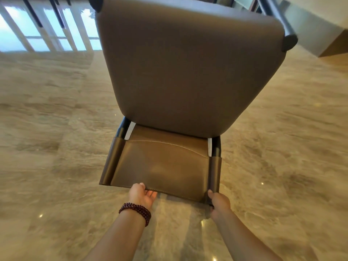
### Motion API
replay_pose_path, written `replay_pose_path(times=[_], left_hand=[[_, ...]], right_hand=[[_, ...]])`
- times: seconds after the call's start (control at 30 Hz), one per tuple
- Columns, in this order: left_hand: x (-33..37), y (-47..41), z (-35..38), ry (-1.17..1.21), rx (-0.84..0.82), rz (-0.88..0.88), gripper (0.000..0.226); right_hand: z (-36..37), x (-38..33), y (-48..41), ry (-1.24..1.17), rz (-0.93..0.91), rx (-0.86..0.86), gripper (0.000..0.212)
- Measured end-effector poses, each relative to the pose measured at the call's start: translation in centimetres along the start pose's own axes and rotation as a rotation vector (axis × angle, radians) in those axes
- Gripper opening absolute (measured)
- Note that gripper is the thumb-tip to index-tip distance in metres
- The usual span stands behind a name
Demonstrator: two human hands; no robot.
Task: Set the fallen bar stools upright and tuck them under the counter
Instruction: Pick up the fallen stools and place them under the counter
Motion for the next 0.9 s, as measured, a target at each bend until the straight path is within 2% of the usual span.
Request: replay_pose_path(times=[0.07, 0.2, 0.37, 0.53, 0.6, 0.67, 0.73, 0.8, 0.9], left_hand=[[0.9, 2.3, 0.2, -0.007, -0.012, 0.03, 0.044], [3.3, 8.9, 1.0, -0.023, 0.001, 0.085, 0.046], [7.2, 21.1, 2.9, -0.024, -0.012, 0.14, 0.039], [12.2, 35.2, 6.3, -0.029, -0.031, 0.155, 0.028], [14.8, 40.2, 8.2, -0.034, -0.032, 0.184, 0.034], [17.7, 44.9, 10.4, -0.039, -0.025, 0.212, 0.037], [20.5, 48.9, 13.2, -0.011, -0.052, 0.19, 0.022], [23.1, 51.8, 16.0, -0.006, -0.062, 0.201, 0.016], [27.6, 55.3, 21.9, -0.016, -0.132, 0.276, 0.032]], right_hand=[[-0.2, -1.1, 2.1, -0.079, 0.041, -0.046, 0.02], [-1.6, -5.6, 8.8, -0.146, 0.04, -0.038, 0.023], [-4.2, -12.6, 19.7, -0.154, -0.008, -0.01, 0.013], [-6.1, -22.0, 30.5, -0.248, 0.031, -0.002, 0.015], [-6.1, -25.8, 34.1, -0.255, 0.037, -0.013, 0.019], [-5.8, -30.0, 37.4, -0.268, 0.042, -0.037, 0.033], [-5.1, -34.6, 40.0, -0.263, 0.034, -0.079, 0.041], [-4.1, -38.8, 42.1, -0.255, 0.037, -0.126, 0.044], [-1.6, -46.6, 43.5, -0.237, -0.015, -0.168, 0.042]])
Point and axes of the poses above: each hand's wrist, its own y-axis away from the middle knuckle, its own z-axis out of the palm, x = y × z, the point moved 5 cm from there along -y, towards the middle knuckle, and after that the axes turned 7 degrees about -y, right-handed, at the moved point
